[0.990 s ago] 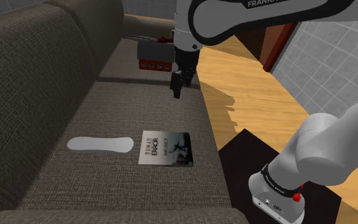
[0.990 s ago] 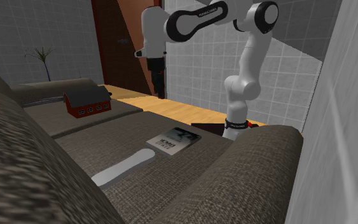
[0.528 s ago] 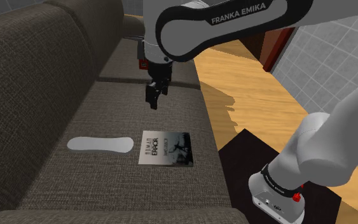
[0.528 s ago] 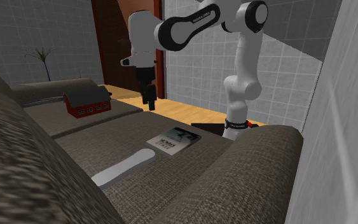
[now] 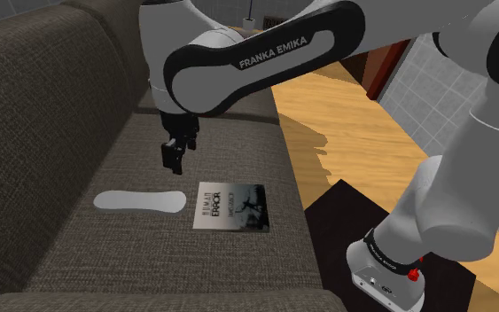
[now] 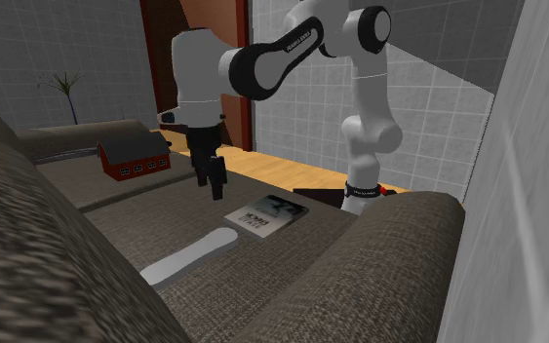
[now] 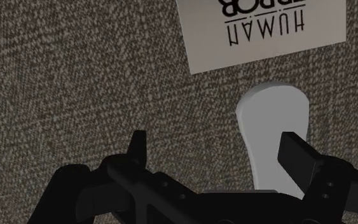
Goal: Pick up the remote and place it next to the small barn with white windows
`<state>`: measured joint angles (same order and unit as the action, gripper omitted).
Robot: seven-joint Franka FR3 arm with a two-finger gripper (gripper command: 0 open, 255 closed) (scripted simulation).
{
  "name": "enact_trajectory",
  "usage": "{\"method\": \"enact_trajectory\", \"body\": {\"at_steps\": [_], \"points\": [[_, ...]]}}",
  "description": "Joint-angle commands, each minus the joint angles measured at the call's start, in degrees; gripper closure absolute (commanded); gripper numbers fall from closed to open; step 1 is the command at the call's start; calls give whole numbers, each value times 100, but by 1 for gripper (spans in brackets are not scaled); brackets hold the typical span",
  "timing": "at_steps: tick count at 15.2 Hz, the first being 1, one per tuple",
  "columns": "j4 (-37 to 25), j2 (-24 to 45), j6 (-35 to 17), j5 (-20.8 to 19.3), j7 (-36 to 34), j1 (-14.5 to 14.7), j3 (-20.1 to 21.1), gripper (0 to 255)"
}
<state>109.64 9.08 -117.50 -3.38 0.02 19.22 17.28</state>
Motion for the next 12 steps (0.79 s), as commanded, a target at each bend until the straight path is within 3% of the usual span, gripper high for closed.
{"method": "enact_trajectory", "body": {"at_steps": [1, 9, 12], "points": [[-304, 330, -22, -145, -49, 143, 86, 0], [-1708, 1739, 28, -770, -131, 816, 272, 0], [-1605, 1828, -160, -808, -156, 825, 246, 0]]}}
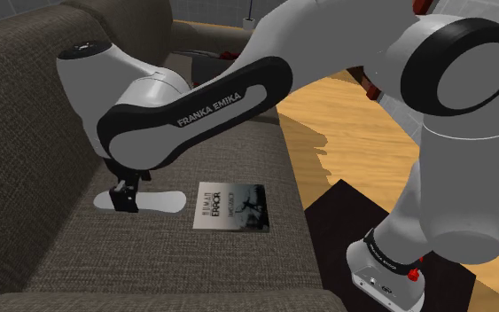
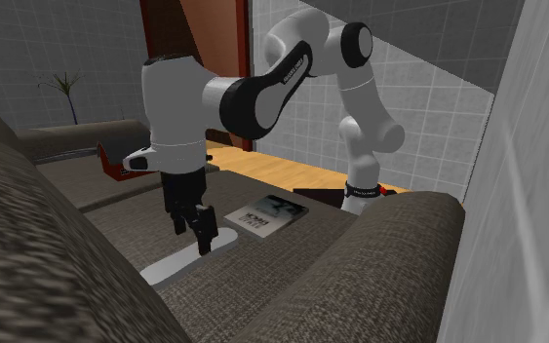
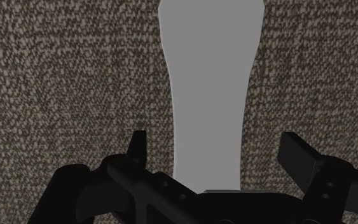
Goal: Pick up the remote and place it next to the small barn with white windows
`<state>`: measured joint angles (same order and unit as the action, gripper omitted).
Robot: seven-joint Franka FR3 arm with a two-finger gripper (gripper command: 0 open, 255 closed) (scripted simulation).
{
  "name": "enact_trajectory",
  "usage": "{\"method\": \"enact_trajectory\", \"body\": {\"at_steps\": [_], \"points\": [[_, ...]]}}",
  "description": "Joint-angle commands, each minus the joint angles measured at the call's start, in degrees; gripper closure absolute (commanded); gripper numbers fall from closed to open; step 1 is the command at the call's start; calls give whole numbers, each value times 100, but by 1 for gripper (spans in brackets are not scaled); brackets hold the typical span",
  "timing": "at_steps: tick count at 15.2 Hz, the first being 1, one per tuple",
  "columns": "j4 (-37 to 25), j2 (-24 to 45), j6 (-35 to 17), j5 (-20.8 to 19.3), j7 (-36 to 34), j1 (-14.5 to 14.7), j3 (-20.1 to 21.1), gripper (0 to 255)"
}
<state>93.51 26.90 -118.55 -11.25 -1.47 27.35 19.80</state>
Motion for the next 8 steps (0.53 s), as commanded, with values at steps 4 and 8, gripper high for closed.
{"method": "enact_trajectory", "body": {"at_steps": [4, 8], "points": [[126, 179, -298, -80, -44, 26, -38, 0], [141, 199, -332, -89, -50, 28, -43, 0]]}}
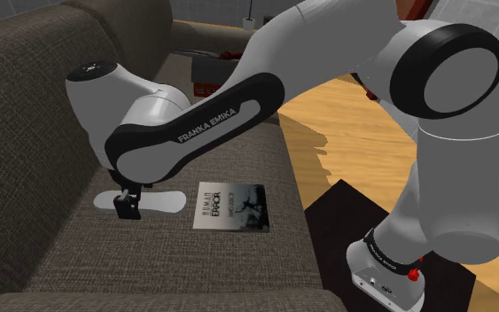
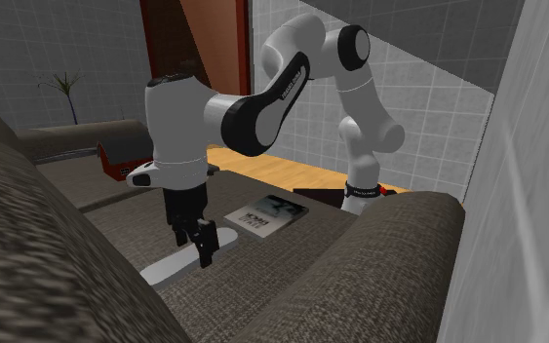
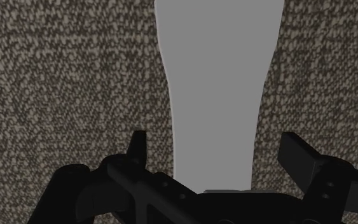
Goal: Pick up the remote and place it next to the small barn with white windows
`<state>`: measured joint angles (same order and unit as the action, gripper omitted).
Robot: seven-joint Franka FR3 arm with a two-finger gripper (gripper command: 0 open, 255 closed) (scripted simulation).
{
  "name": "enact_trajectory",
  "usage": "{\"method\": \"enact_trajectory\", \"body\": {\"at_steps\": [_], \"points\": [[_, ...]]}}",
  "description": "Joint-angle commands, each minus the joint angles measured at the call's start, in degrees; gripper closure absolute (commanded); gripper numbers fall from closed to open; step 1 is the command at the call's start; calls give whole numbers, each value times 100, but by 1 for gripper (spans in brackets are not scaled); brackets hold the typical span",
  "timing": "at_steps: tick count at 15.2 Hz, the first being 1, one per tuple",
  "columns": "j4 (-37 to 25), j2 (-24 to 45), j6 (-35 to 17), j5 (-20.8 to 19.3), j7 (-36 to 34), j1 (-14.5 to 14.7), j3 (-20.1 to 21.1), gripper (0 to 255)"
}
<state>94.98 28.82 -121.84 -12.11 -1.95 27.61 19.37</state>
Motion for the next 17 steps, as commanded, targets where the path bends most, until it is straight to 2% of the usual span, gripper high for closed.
{"method": "enact_trajectory", "body": {"at_steps": [1, 5, 6, 17], "points": [[-5, 7, -3, -2, -2, 2, -1, 0], [-5, 6, -2, -2, -2, 2, -1, 0], [-5, 6, -2, -2, -2, 2, -1, 255], [-58, -64, 117, 29, 19, -7, 16, 255]]}}
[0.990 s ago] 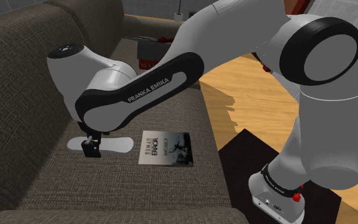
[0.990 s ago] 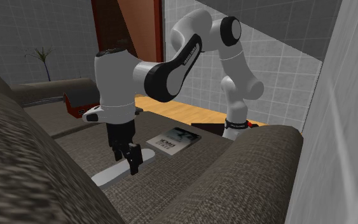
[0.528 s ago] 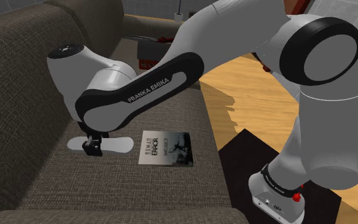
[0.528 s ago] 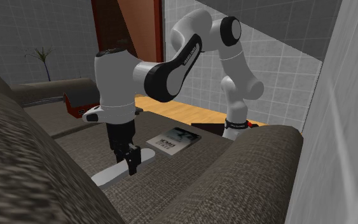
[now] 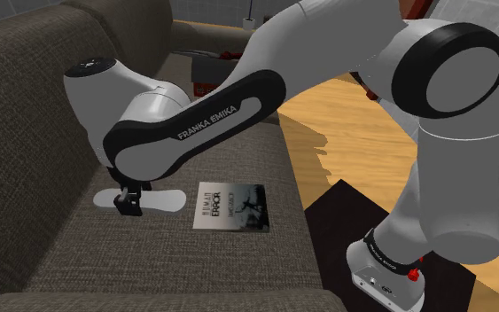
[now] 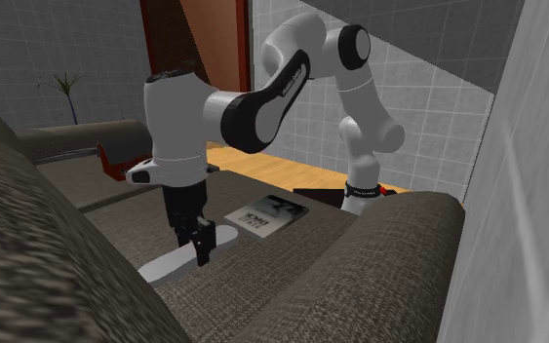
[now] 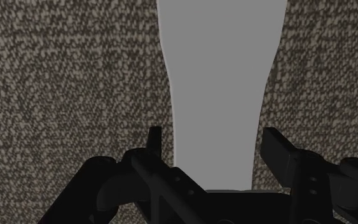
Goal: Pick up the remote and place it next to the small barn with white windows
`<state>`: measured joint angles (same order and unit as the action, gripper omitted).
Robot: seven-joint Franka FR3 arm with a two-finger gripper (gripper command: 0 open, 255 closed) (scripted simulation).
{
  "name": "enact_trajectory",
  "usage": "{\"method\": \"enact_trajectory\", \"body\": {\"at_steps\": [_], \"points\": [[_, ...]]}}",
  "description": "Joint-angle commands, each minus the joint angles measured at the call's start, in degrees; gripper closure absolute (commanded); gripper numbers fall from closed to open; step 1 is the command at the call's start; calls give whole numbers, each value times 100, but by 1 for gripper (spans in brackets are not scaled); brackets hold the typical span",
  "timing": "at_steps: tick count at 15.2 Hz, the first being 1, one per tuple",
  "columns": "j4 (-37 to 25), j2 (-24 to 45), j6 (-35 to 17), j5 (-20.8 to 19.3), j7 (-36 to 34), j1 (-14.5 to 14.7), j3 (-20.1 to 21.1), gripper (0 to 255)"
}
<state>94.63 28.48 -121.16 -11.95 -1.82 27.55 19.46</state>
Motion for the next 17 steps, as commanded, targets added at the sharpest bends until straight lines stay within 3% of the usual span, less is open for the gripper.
{"method": "enact_trajectory", "body": {"at_steps": [1, 17], "points": [[-55, -62, 110, 27, 16, -5, 16, 255], [-730, -454, 1152, 212, 152, -25, 108, 255]]}}
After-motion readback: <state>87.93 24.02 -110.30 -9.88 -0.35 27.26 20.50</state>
